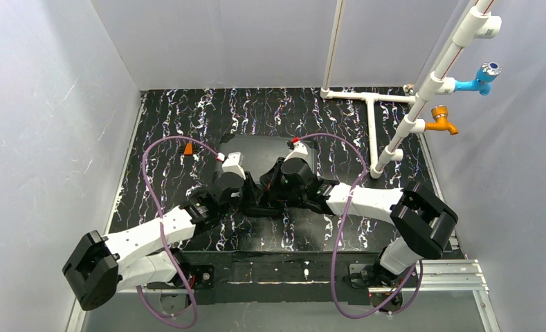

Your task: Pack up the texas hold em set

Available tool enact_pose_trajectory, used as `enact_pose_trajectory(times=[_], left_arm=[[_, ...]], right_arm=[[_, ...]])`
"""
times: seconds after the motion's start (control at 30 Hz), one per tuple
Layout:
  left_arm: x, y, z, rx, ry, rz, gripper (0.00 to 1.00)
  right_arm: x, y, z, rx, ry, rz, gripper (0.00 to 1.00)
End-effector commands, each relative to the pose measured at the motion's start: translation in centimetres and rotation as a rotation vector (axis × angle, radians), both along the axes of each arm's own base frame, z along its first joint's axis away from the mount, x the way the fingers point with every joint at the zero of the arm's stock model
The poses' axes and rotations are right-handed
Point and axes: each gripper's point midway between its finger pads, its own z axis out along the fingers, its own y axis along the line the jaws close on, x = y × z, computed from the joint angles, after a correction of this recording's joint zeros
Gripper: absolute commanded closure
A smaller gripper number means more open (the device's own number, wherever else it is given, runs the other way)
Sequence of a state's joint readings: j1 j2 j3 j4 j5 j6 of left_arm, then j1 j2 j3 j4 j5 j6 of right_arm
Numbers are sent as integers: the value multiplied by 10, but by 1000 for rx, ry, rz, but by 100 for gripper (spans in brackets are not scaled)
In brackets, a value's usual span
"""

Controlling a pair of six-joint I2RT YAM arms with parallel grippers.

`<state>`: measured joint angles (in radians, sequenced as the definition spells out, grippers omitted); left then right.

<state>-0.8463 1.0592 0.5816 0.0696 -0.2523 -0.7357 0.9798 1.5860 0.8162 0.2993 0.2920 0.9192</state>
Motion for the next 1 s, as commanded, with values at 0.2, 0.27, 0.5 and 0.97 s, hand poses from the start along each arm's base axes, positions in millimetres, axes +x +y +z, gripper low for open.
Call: enact_pose_trajectory(times=[0.2, 0.27, 0.5, 0.97], left_arm=[[-14, 3, -44, 97, 94, -56, 86], [-14, 0, -47, 97, 104, -57, 86], [-11, -6, -54, 91, 112, -59, 87], [-4, 8, -104, 182, 164, 40, 88]], right_arm=[[-156, -236, -179, -1048, 630, 118, 99], [-156, -236, -179, -1048, 630, 118, 99], [-156, -236, -179, -1048, 631, 117, 99], [-156, -236, -180, -1049, 632, 120, 99]])
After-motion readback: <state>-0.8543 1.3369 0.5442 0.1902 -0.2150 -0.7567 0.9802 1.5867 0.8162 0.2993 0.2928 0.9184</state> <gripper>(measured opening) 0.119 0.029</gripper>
